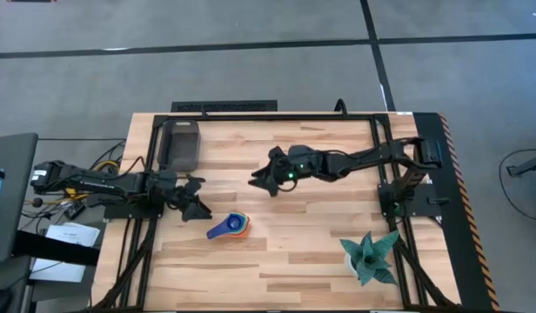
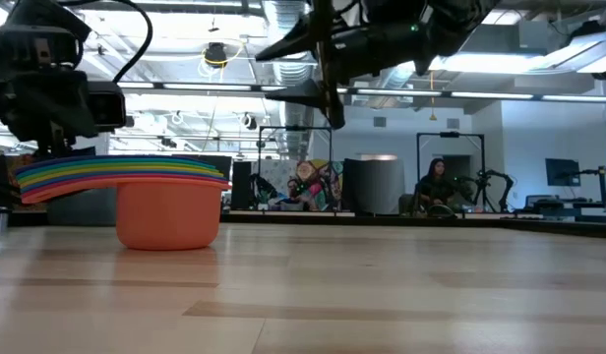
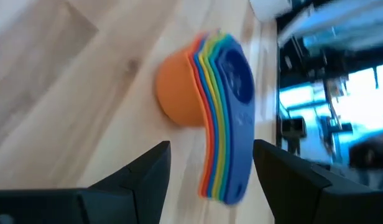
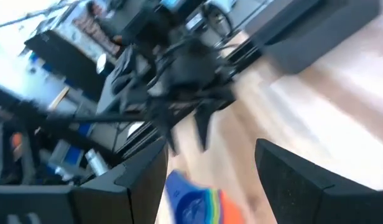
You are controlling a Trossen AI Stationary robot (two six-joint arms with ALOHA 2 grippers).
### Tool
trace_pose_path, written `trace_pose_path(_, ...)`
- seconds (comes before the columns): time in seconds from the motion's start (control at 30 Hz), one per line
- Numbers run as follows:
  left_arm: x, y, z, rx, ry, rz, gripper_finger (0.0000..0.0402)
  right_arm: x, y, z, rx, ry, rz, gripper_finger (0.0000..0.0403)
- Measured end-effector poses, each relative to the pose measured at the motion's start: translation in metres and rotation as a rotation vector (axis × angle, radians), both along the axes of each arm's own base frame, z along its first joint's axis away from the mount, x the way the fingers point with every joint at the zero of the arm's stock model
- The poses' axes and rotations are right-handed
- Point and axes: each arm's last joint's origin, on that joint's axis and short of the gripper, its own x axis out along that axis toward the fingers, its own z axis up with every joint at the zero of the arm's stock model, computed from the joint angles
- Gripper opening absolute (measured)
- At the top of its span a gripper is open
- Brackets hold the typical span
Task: Nest measuring cups in basket
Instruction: Put the stacked measuring cups into the black bin
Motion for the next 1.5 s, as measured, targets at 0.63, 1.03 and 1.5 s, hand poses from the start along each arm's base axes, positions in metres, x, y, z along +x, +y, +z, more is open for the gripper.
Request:
trace_pose_path(0.63, -0.003, 0.024, -0.001, -0.045, -0.034, -0.172, 0.0217, 0.007, 0.008, 0.018, 0.084, -0.05, -0.326, 0.0265)
trace_pose_path(1.03, 0.03, 0.036, -0.002, -0.012, -0.051, -0.152, 0.0251, 0.007, 0.018, 0.012, 0.075, 0.015, -0.308, 0.0265)
trace_pose_path(1.5, 0.057, 0.045, -0.023, -0.079, 0.045, -0.364, 0.0295, 0.007, 0.035, 0.01, 0.12, 0.044, -0.159, 0.0265)
